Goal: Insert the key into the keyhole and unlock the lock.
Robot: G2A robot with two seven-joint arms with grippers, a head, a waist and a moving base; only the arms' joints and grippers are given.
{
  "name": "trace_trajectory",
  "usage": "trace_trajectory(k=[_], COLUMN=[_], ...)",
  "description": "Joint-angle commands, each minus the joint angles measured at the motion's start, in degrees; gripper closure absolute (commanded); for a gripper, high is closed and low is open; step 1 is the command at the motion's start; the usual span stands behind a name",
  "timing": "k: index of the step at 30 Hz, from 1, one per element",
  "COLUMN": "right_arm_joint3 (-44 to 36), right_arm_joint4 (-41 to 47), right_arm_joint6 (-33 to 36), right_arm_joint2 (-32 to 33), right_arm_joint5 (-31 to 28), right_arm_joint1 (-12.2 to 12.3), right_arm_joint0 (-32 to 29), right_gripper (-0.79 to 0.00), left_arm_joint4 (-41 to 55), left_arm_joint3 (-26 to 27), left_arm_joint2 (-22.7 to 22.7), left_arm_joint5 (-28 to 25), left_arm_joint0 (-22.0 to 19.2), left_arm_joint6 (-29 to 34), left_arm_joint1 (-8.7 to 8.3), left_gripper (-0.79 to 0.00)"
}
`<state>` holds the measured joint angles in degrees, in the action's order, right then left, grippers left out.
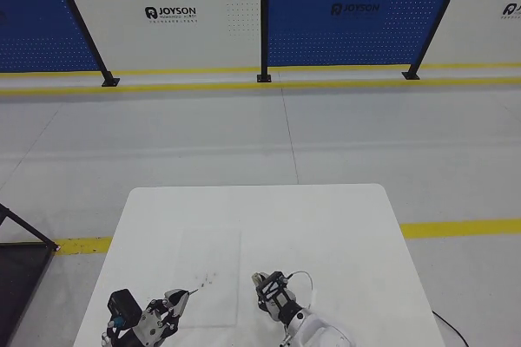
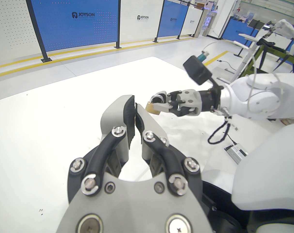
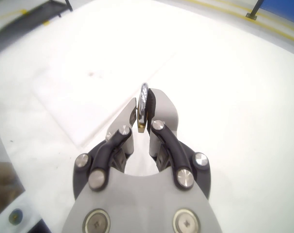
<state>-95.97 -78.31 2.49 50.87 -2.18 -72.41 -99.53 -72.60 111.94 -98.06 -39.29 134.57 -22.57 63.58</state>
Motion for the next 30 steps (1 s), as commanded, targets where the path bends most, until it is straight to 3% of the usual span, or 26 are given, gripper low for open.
trace_trajectory(k=[1,7,20,25,30], right_arm_joint3=[-1.88,-6.23,-6.74,-7.03,-6.03], right_arm_joint4=[2.00,7.48,10.25,22.07,36.35], right_arm_joint6=[-1.76,-5.77,-6.39,-15.27,-21.08], right_arm_joint2=[2.38,7.94,8.18,8.73,8.20], right_arm_joint5=[-1.66,-6.75,-7.00,-13.79,-31.63], right_arm_joint1=[0.52,1.73,1.62,1.29,1.35], right_arm_joint0=[-1.27,-4.38,-4.22,-4.56,-4.65], right_gripper=[0.000,0.000,0.000,0.000,0.000], left_arm_joint4=[0.00,0.00,0.77,14.52,23.81], left_arm_joint3=[0.00,0.00,0.21,-0.45,-1.45], left_arm_joint2=[0.00,0.00,0.37,3.78,7.85], left_arm_joint5=[0.00,0.00,-0.25,-10.96,-18.63], left_arm_joint0=[0.00,0.00,-0.28,-1.30,-3.61], left_arm_joint6=[0.00,0.00,-0.03,1.36,3.40], left_arm_joint1=[0.00,0.00,0.02,-0.13,-0.32], left_gripper=[0.000,0.000,0.000,0.000,0.000])
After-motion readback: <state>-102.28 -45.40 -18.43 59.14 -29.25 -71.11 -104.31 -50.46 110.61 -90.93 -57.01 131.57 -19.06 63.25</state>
